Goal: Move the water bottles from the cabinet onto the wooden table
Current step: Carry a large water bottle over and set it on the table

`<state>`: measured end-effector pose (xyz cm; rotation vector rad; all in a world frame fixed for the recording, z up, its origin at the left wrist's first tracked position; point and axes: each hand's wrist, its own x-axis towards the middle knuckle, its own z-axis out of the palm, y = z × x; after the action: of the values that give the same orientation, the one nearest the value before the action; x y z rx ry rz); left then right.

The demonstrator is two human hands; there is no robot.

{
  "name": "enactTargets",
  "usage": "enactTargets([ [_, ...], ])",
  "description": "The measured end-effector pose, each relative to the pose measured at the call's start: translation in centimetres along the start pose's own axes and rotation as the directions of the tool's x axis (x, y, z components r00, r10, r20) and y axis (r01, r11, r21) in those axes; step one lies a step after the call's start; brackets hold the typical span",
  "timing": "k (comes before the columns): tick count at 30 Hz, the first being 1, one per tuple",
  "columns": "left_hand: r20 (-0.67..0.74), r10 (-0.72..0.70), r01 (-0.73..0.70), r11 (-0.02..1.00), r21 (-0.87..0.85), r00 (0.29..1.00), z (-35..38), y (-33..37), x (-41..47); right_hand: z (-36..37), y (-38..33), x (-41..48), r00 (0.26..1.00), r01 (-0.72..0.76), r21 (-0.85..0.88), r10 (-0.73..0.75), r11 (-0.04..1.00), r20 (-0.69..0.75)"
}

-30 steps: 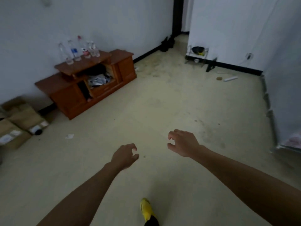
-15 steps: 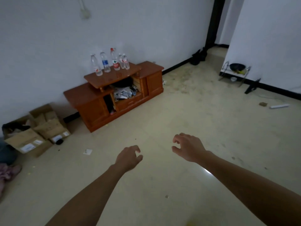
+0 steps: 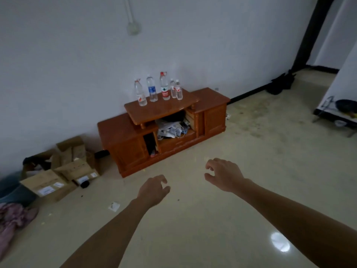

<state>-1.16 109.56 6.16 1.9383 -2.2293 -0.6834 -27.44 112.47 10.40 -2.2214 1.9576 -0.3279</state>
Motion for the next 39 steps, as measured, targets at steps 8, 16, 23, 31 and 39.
enactTargets([
  [8, 0.053, -0.085, 0.086, 0.996, -0.011, 0.995, -2.2, -3.0, 15.0, 2.6, 1.6, 18.5, 0.992, 0.088, 0.017, -0.089, 0.996, 0.092],
  [16, 0.05, -0.079, 0.082, 0.995, -0.058, 0.996, -8.5, -7.7, 35.5, 4.1, 2.5, 39.6, 0.995, 0.065, 0.025, -0.066, 0.998, 0.081],
  [23, 0.005, -0.048, 0.048, 0.998, -0.051, 0.999, -16.5, -9.6, 49.2, 3.4, 1.1, 54.4, 0.998, 0.031, 0.084, -0.036, 0.996, 0.06],
  [31, 0.039, -0.13, 0.133, 0.987, -0.088, 0.991, -18.7, -12.7, 65.9, 6.5, 4.3, 73.9, 0.985, 0.094, 0.08, -0.105, 0.992, 0.138],
  [39, -0.033, -0.287, 0.276, 0.943, -0.183, 0.957, -23.2, -14.9, 81.4, 7.4, 4.7, 94.6, 0.953, 0.246, 0.067, -0.254, 0.967, 0.164],
])
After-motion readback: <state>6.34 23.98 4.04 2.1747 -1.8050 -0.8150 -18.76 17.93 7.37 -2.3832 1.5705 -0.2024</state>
